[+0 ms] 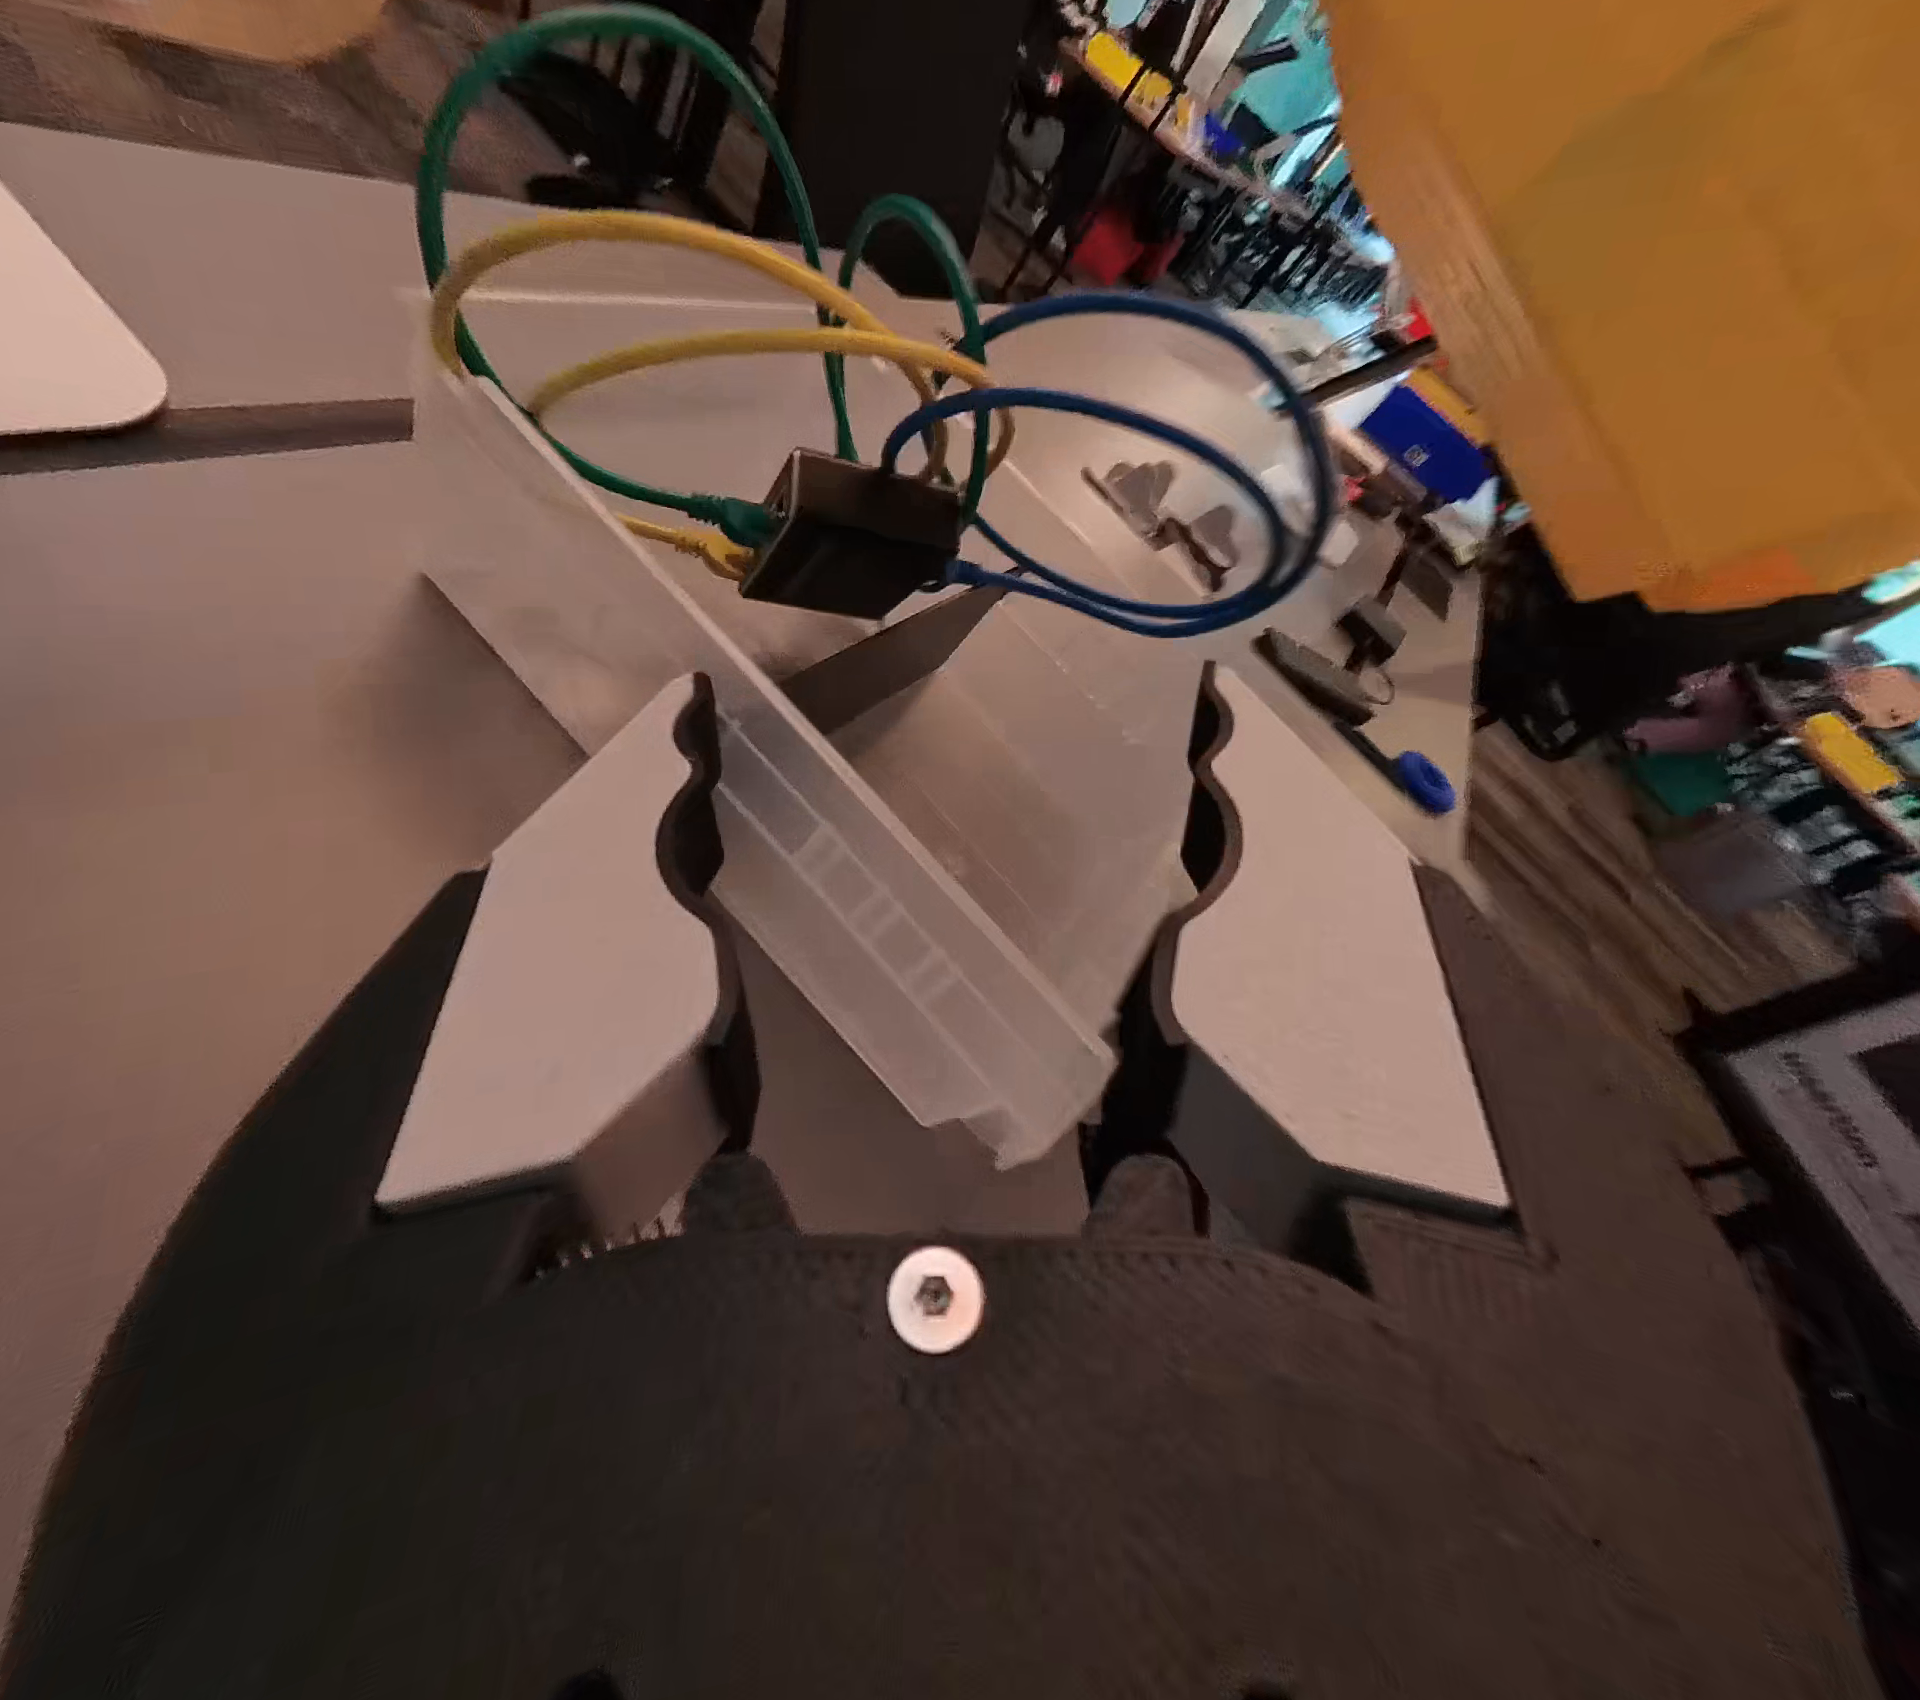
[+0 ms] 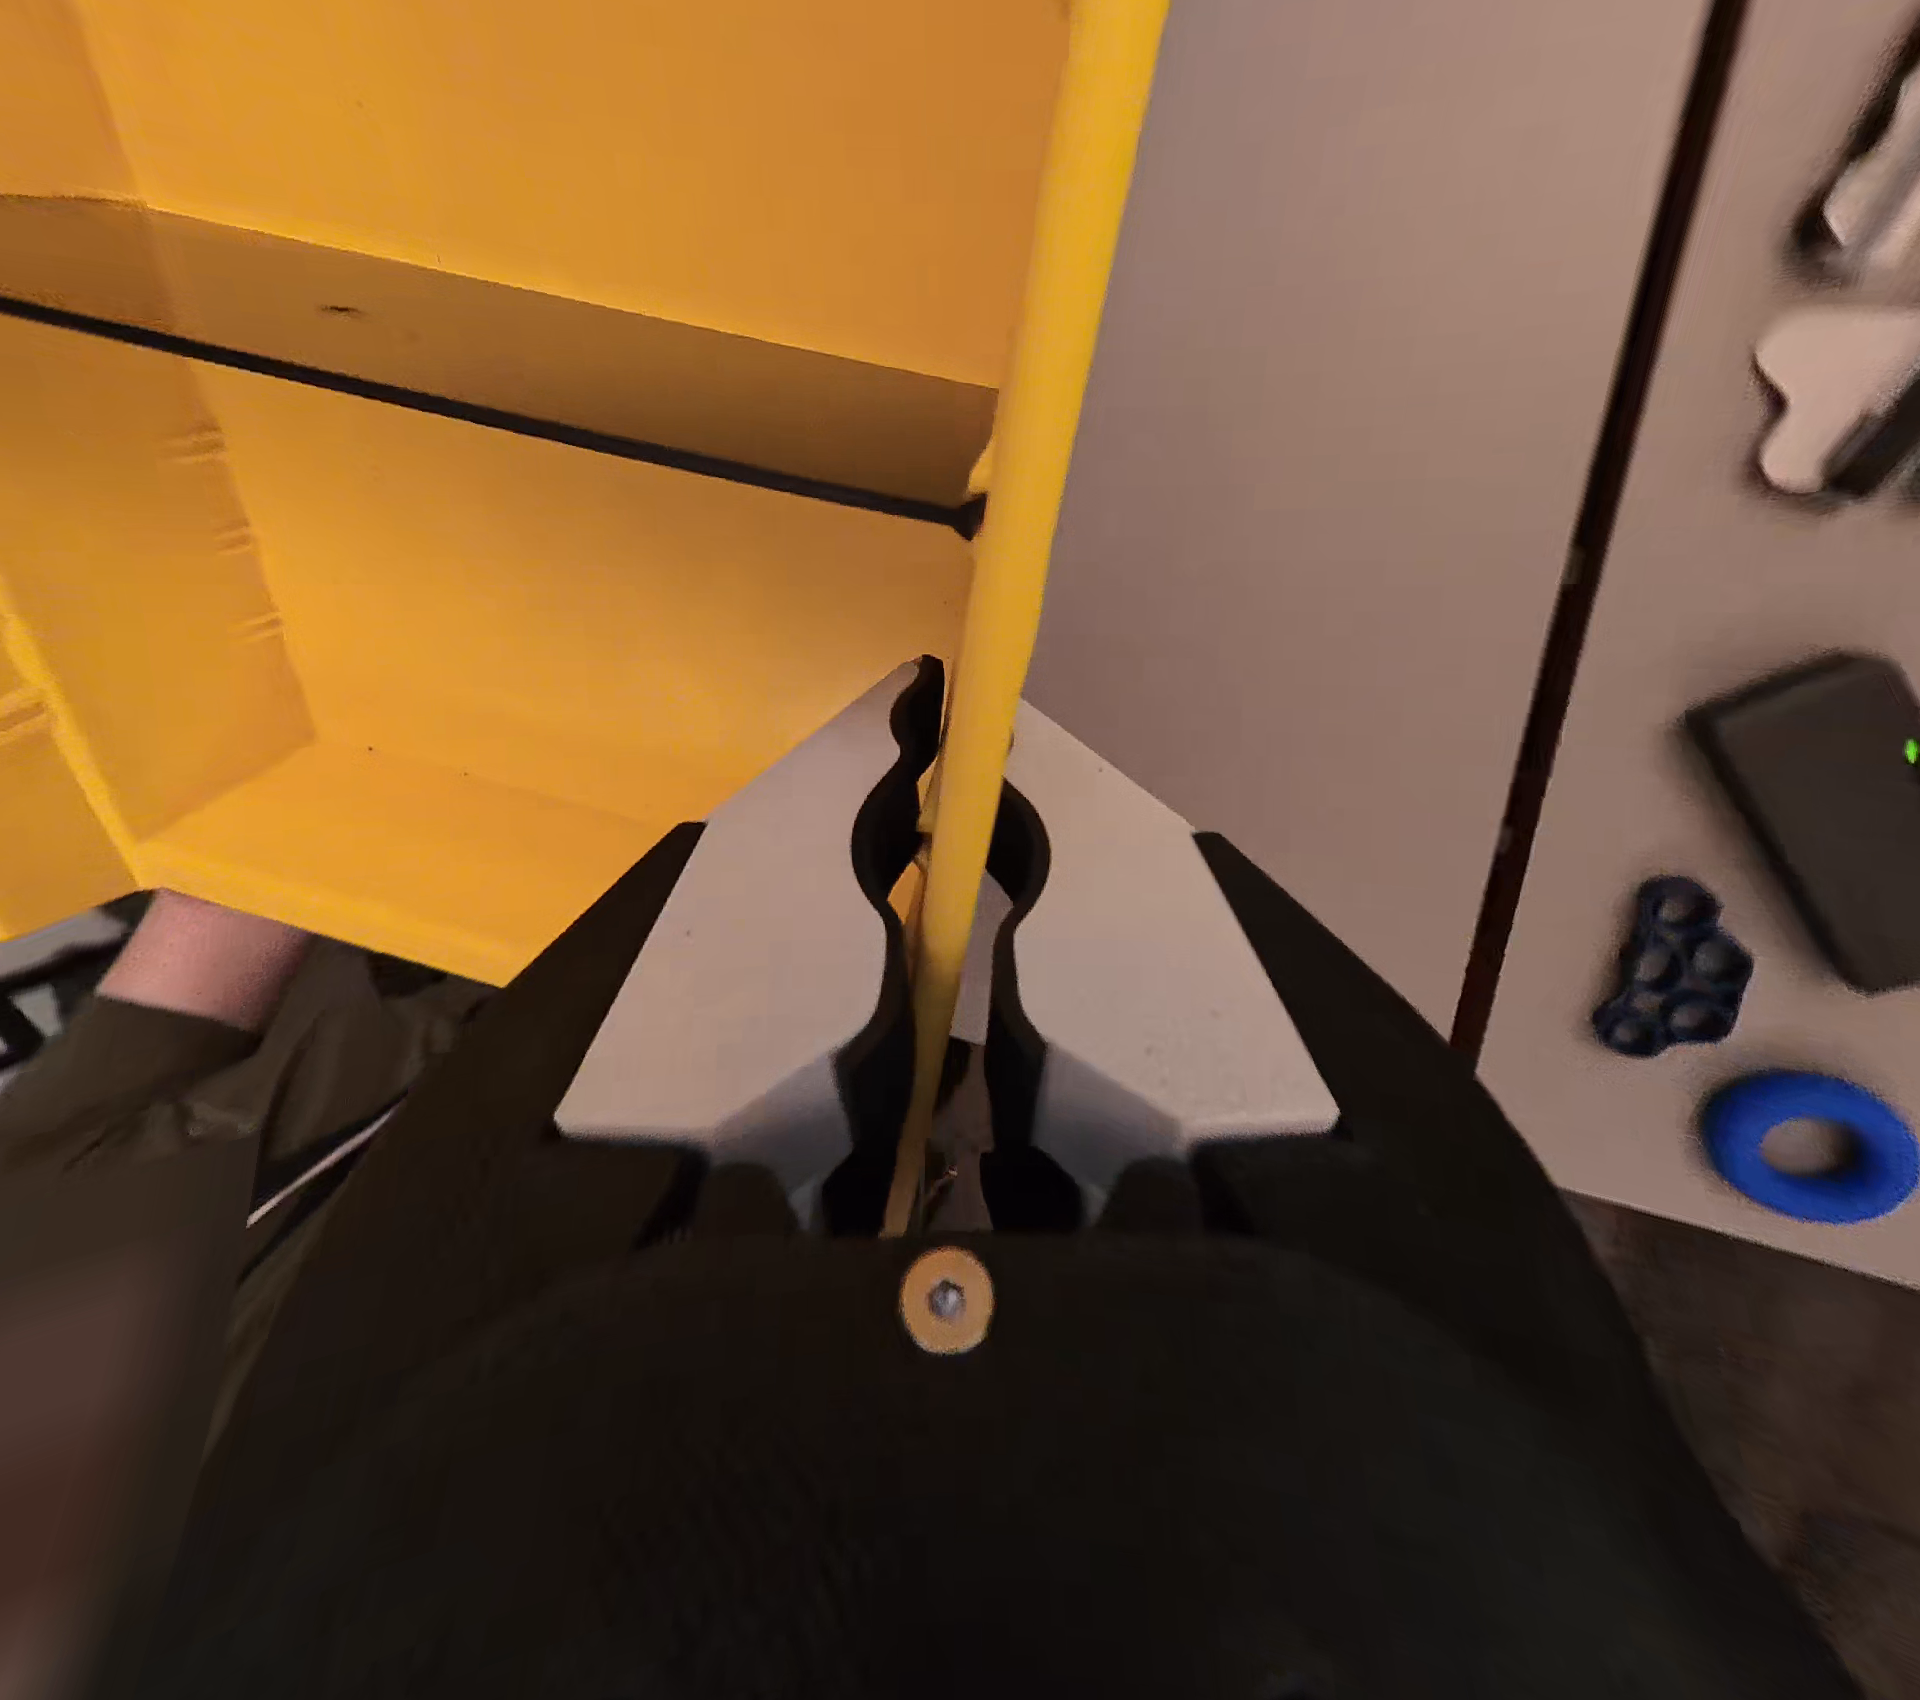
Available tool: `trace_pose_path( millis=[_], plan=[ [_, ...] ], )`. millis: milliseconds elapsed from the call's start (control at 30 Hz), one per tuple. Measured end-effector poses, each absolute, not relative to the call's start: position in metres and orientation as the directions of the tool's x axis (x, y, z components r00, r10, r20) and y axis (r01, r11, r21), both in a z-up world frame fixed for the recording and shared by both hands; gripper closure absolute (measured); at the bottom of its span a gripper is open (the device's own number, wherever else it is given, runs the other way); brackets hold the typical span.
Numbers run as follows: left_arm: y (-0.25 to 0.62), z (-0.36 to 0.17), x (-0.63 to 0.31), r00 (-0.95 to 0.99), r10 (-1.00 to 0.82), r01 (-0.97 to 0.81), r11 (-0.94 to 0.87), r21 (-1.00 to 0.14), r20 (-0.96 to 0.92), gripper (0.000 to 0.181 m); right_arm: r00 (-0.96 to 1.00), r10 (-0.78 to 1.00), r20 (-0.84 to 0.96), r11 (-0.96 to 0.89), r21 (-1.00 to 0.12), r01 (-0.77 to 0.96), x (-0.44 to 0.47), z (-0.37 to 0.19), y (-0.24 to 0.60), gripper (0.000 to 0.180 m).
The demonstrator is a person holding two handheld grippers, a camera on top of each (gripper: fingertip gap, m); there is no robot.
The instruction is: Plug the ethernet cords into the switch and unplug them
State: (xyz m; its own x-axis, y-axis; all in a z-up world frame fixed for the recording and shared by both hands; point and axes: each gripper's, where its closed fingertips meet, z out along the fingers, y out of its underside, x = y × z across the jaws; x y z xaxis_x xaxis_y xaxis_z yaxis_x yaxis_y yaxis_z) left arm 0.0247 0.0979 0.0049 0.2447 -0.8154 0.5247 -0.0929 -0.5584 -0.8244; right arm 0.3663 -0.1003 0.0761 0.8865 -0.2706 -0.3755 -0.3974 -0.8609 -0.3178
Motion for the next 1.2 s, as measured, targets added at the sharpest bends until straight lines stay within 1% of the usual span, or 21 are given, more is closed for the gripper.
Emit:
trace_pose_path(
  millis=[33,100,167,200,267,367,467,533,667,767,933,1033,1100,1200],
  plan=[
    [0.1,-0.007,0.035,0.272,-0.818,-0.124,-0.552,-0.825,0.506,0.089,0.869,-0.309,-0.386,-0.844,-0.31,-0.438,0.379,0.063,-0.113,0.177],
    [0.103,-0.04,0.052,0.338,-0.821,-0.262,-0.552,-0.792,0.46,0.086,0.839,-0.378,-0.391,-0.815,-0.29,-0.502,0.4,0.035,-0.136,0.177],
    [0.1,-0.072,0.062,0.377,-0.825,-0.42,-0.557,-0.716,0.421,0.088,0.815,-0.441,-0.376,-0.794,-0.26,-0.549,0.415,0.006,-0.155,0.177],
    [0.096,-0.081,0.067,0.374,-0.822,-0.48,-0.568,-0.669,0.429,0.089,0.805,-0.466,-0.367,-0.786,-0.245,-0.567,0.42,-0.007,-0.163,0.176],
    [0.086,-0.088,0.072,0.354,-0.803,-0.565,-0.592,-0.575,0.479,0.105,0.791,-0.501,-0.352,-0.782,-0.209,-0.588,0.425,-0.032,-0.174,0.175],
    [0.078,-0.097,0.069,0.362,-0.82,-0.703,-0.553,-0.448,0.443,0.111,0.786,-0.518,-0.337,-0.792,-0.158,-0.59,0.423,-0.065,-0.181,0.175],
    [0.077,-0.103,0.059,0.409,-0.808,-0.788,-0.547,-0.283,0.423,0.14,0.796,-0.509,-0.328,-0.813,-0.12,-0.57,0.414,-0.09,-0.177,0.175],
    [0.083,-0.102,0.053,0.433,-0.804,-0.806,-0.548,-0.224,0.408,0.16,0.807,-0.498,-0.316,-0.827,-0.106,-0.552,0.407,-0.102,-0.171,0.175],
    [0.097,-0.102,0.025,0.465,-0.832,-0.846,-0.518,-0.125,0.303,0.17,0.844,-0.461,-0.274,-0.862,-0.089,-0.5,0.393,-0.115,-0.159,0.175],
    [0.12,-0.102,-0.012,0.492,-0.844,-0.853,-0.516,-0.074,0.216,0.176,0.876,-0.418,-0.242,-0.89,-0.082,-0.448,0.384,-0.118,-0.152,0.175],
    [0.173,-0.101,-0.095,0.603,-0.778,-0.773,-0.624,-0.11,0.178,0.176,0.909,-0.347,-0.229,-0.922,-0.092,-0.376,0.368,-0.122,-0.138,0.175],
    [0.198,-0.1,-0.162,0.647,-0.753,-0.748,-0.657,-0.096,0.121,0.175,0.913,-0.319,-0.256,-0.93,-0.099,-0.353,0.356,-0.124,-0.124,0.175],
    [0.208,-0.099,-0.206,0.699,-0.705,-0.7,-0.709,-0.085,0.12,0.176,0.916,-0.297,-0.269,-0.936,-0.108,-0.335,0.347,-0.125,-0.111,0.175],
    [0.223,-0.098,-0.268,0.788,-0.604,-0.594,-0.797,-0.112,0.121,0.176,0.917,-0.283,-0.281,-0.939,-0.113,-0.325,0.334,-0.13,-0.087,0.175]
  ],
)
